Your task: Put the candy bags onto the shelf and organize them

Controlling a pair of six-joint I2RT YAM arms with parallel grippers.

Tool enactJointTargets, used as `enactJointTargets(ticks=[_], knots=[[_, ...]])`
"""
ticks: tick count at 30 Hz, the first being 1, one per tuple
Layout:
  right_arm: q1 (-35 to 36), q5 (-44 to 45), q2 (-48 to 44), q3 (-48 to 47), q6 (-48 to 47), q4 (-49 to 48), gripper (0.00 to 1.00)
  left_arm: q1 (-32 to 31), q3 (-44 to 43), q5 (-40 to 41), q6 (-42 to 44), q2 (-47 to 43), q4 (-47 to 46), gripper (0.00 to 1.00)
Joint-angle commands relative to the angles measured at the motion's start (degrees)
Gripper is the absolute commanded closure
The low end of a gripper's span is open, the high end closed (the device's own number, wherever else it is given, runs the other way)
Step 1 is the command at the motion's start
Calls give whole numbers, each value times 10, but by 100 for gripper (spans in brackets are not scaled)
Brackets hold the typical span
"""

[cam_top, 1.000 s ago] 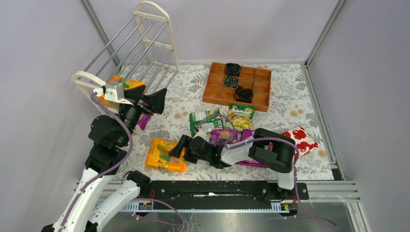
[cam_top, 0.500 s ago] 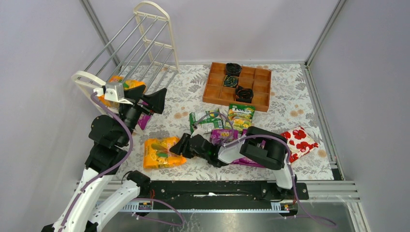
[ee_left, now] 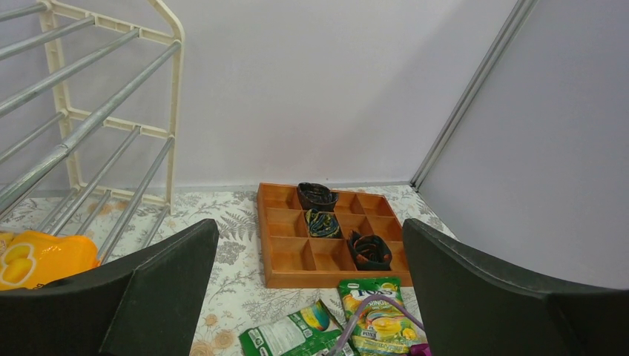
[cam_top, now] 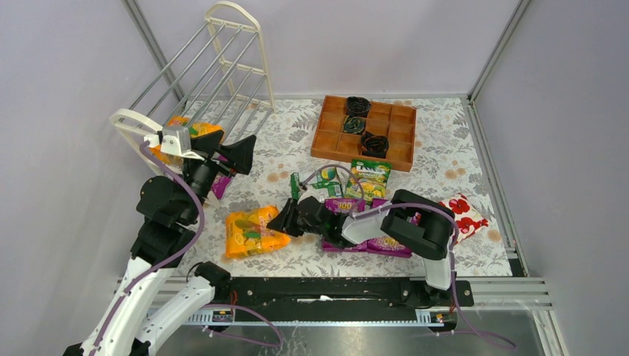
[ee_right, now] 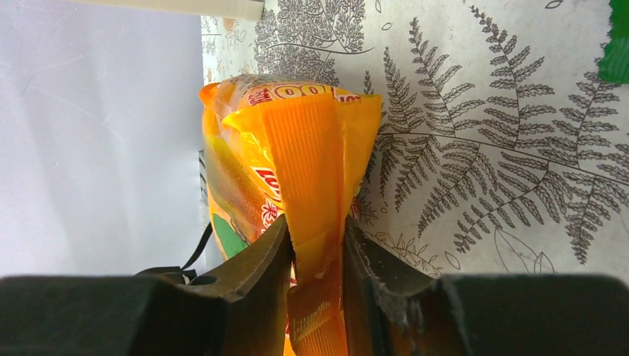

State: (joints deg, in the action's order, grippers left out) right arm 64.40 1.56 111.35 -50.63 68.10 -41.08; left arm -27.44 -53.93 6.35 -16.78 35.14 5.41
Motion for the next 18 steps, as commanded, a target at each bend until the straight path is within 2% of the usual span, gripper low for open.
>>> enactJointTargets(ticks=[1,8,18], knots=[[-11,-15,-46,8,-13,13,79,-2,1,7,-2,4,-29,1],[-37,-30,-95,-1,-16,45,100,-2,2,9,-3,1,-30,1],[-71,2,-161,-30,-26,93,100,-2,2,13,-1,-11,-29,1]])
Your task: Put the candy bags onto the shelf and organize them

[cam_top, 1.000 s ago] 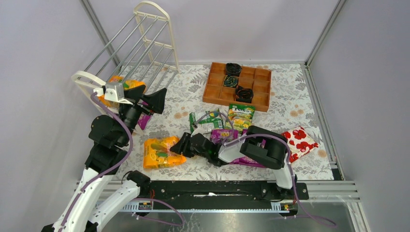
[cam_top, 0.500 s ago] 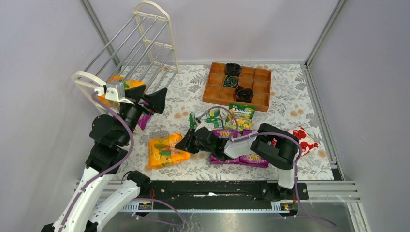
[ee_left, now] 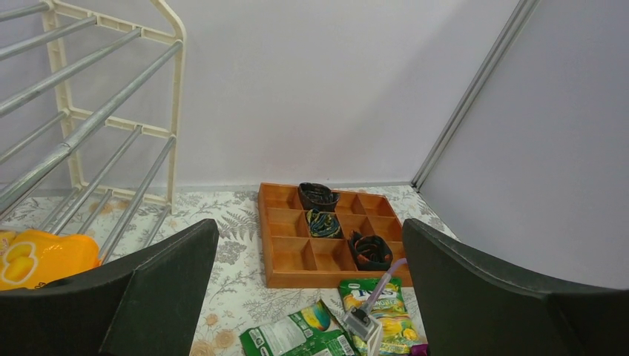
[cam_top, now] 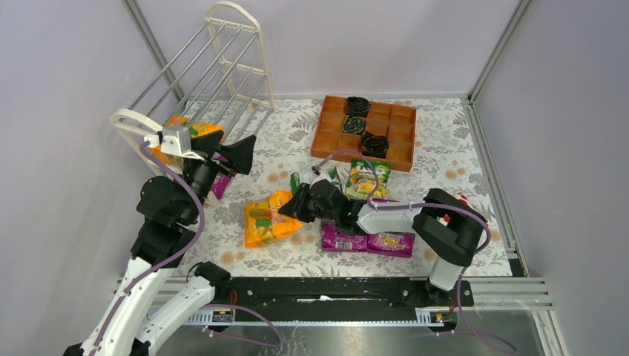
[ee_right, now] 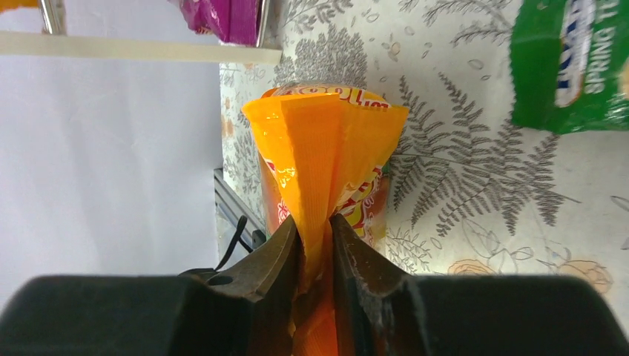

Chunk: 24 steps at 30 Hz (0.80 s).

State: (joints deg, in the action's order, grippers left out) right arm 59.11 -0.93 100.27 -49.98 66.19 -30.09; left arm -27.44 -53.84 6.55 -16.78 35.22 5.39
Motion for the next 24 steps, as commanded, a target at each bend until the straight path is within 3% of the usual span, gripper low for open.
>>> enactJointTargets(ticks=[1,11,24], knots=[[-24,31,-55,-42,-7,-16,100,-2,0,12,1,-13,-29,1],[-79,55,-51,-175,-24,-28,100,-1,-5,36,9,-48,-24,1],[-123,121,86,-416,11,-115,100,-4,-3,63,14,-82,-24,1]])
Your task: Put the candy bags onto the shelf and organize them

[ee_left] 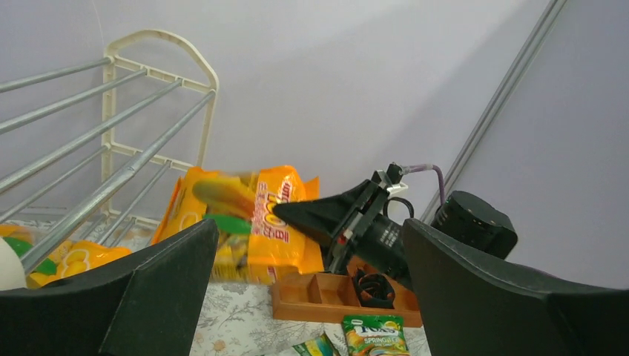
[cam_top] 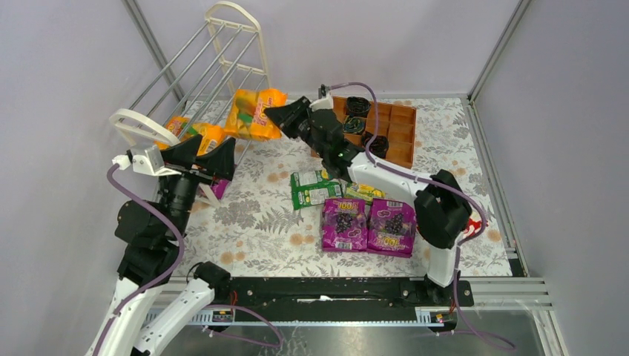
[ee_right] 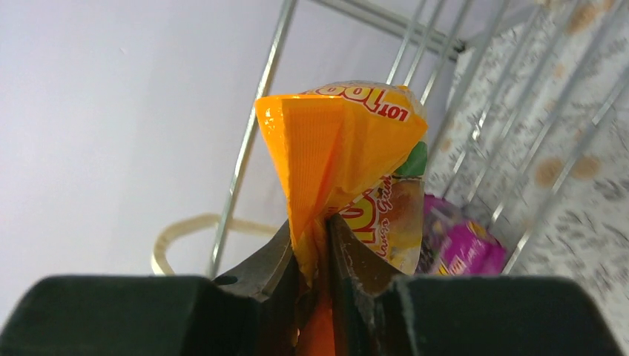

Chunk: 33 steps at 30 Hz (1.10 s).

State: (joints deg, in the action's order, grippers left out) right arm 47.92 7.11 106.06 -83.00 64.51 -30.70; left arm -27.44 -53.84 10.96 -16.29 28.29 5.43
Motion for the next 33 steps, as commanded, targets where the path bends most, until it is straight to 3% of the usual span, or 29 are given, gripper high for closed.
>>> enactJointTargets(ticks=[1,16,33], knots=[[-14,45,42,-107,28,-113,100,-5,-3,22,10,-15,-24,1],[-24,45,317,-495,161,-50,100,-16,2,58,20,-34,-28,1],[15,87,451,-649,229,-39,100,-17,4,72,22,-42,-30,1]])
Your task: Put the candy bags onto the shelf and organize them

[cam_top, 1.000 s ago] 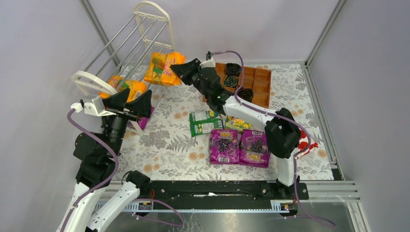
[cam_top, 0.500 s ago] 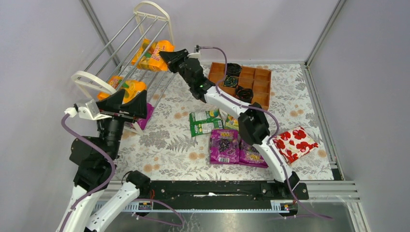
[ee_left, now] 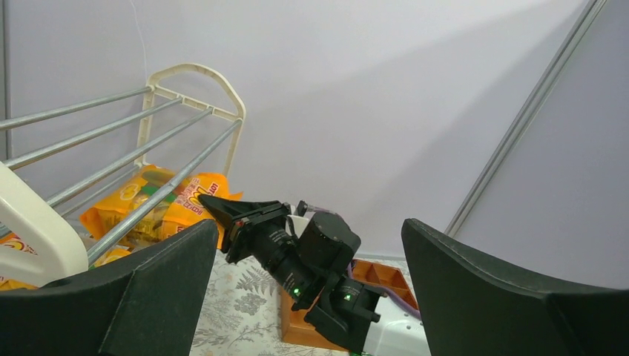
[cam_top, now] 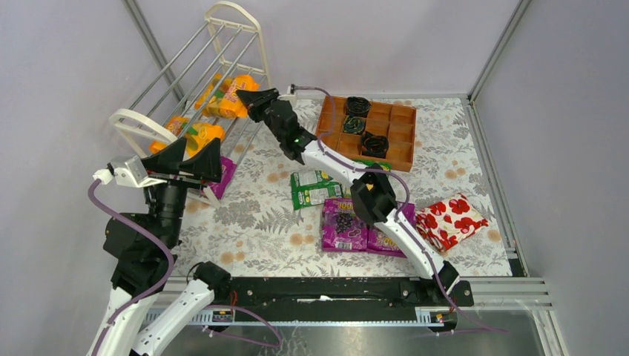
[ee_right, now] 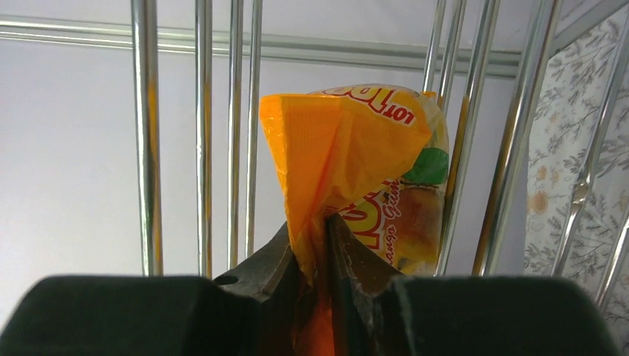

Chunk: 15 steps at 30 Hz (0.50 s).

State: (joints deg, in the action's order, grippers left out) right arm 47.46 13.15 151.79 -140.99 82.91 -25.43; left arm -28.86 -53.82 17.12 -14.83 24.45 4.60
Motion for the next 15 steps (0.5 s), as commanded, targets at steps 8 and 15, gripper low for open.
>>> enactJointTargets(ticks=[8,15], knots=[[34,48,31,-104,90,-89,94,-2,5,9,7,-4,-21,1],[36,43,31,-94,75,-58,70,-2,6,4,5,-1,-23,1]])
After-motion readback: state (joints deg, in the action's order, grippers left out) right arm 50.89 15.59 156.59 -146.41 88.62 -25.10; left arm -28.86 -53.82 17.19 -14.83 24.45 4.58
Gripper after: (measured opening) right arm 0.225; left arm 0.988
